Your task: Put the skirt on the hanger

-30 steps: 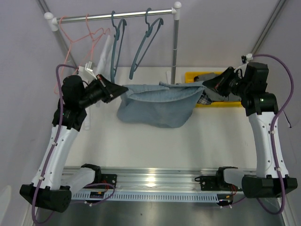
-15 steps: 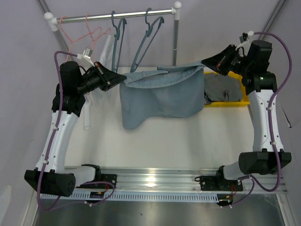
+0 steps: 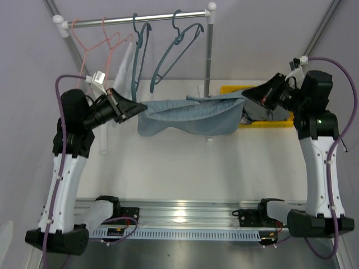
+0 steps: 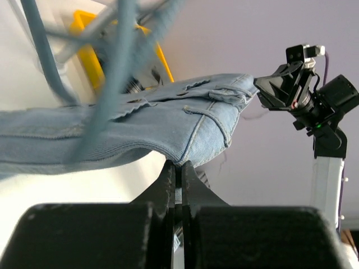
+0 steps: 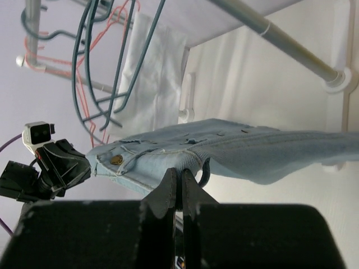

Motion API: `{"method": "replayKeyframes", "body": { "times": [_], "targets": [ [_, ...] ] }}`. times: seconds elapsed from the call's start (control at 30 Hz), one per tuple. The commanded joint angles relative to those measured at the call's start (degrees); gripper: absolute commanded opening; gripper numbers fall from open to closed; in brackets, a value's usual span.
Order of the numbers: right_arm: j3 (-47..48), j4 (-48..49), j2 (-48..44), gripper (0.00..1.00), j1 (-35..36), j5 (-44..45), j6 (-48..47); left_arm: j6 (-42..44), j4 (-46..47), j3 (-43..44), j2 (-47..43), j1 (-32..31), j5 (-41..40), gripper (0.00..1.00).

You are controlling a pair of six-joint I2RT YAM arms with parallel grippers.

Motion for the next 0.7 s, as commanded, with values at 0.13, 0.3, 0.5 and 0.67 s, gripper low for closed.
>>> {"method": "replayKeyframes", "body": {
  "times": [0.13,0.3,0.5,0.67],
  "targets": [
    [-0.7,-7.3,-15.4,0.00,-1.8,9.6,-4.4,0.3,-3.5,-5.5,-15.9,-2.2,-3.5,0.00],
    [3.4,-8.4,-12.9,0.00,-1.8,10.1,-3.2,-0.9,-6.8,-1.9,-16.2,-2.8,-9.5,0.00],
    [-4.7,2.8,-5.3,0.00,-1.9,6.8,-1.3,-5.0,4.0,-12.0,-11.4,-2.8,-11.4,0.00],
    [-11.4,10.7,4.9,0.00,-1.8,5.5,-0.8,-4.7,14.6,-17.9,0.6,-2.7,-10.5,0.00]
  ]
}}
